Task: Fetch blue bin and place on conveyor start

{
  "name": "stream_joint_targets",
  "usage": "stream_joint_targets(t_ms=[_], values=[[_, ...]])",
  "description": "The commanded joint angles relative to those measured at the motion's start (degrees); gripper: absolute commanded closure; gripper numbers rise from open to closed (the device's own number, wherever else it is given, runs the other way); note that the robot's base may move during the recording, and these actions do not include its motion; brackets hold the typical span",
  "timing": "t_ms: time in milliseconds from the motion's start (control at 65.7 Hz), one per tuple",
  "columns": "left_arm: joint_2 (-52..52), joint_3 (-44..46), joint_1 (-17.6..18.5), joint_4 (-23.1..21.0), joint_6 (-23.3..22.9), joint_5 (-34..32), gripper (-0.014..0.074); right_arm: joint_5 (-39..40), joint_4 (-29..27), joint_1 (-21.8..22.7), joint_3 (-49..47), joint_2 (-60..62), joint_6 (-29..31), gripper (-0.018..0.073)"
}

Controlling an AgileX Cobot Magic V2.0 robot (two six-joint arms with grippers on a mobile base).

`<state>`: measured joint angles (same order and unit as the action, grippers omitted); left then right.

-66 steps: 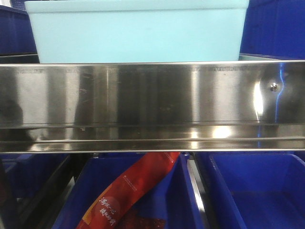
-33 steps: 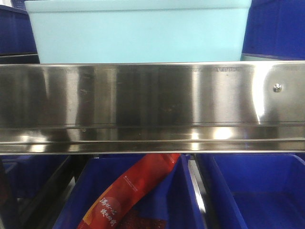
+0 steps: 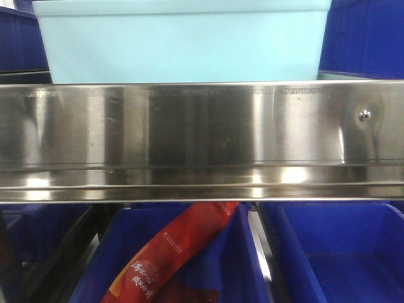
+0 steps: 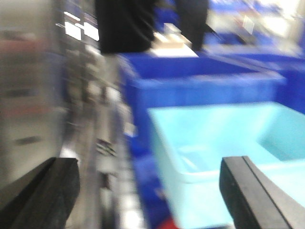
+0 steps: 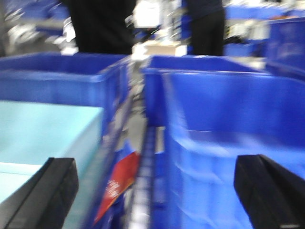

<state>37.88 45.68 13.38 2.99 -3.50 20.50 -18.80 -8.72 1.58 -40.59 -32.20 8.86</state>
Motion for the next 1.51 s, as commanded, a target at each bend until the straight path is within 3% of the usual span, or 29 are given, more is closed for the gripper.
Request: stream_joint_targets(t_ms=[0, 91, 198, 335, 594, 807, 1081, 1203, 1248, 1325, 1370, 1416, 1446, 1492], values=[[7.0, 5.3, 4.5, 0.4, 0.5, 1.8, 0.0099, -1.4, 0.0, -3.9, -5.5, -5.9, 1.4, -0.0009], [15.0, 12.0, 7.7, 0.4, 0.5, 5.2, 0.0099, -7.2, 0.0, -9.2, -12.5, -14.0, 1.4, -0.0009], [24.0, 21.3, 8.5, 0.2, 0.0, 11.7, 0.0099, -15.3, 0.0, -12.7, -21.9, -23.9, 0.7, -0.0009], [36.1, 36.4, 7.3, 0.6, -4.3, 23.1, 0.0099, -25.9, 0.3, -12.9, -37.0, -36.8, -4.7, -0.0009], [53.6, 56.8, 3.5, 0.2, -4.5, 40.1, 0.0099, -41.9, 6.0, -12.9, -60.3, -57.0, -12.0, -0.0009], [62.2, 60.5, 0.2, -2.6, -4.5, 43.1, 0.0099, -43.7, 5.6, -12.9, -66.8, -67.4, -12.0, -0.0009], [68.4, 60.5, 0.0, -3.0, -4.5, 42.7, 0.0099, -43.2, 5.5, -12.9, -66.8, -74.9, -12.5, 0.0004], [69.6, 60.5, 0.0, -3.0, -4.5, 43.1, 0.0134, -42.9, 5.5, -12.9, -66.8, -75.9, -12.5, 0.0125], [69.8, 60.5, 0.0, -3.0, -4.5, 43.6, 0.0187, -42.9, 5.5, -12.9, -66.8, -76.0, -12.5, 0.0224], [70.0, 60.5, 0.0, -3.0, -4.5, 43.7, 0.0346, -42.9, 5.5, -12.9, -66.8, -76.1, -12.5, 0.0419], [70.0, 60.5, 0.0, -3.0, -4.5, 43.7, 0.0498, -42.9, 5.5, -12.9, -66.8, -76.1, -12.5, 0.0585], [70.0, 60.6, 0.0, -3.0, -4.5, 43.6, 0.0643, -42.9, 5.5, -12.9, -66.8, -76.1, -12.5, 0.0688], [70.0, 60.6, 0.0, -3.0, -4.5, 43.5, 0.0708, -42.9, 5.5, -12.9, -66.8, -76.1, -12.5, 0.0725], [70.0, 60.6, 0.0, -2.6, -4.5, 43.4, 0.0707, -42.9, 5.5, -12.9, -66.8, -76.1, -12.5, 0.0712]])
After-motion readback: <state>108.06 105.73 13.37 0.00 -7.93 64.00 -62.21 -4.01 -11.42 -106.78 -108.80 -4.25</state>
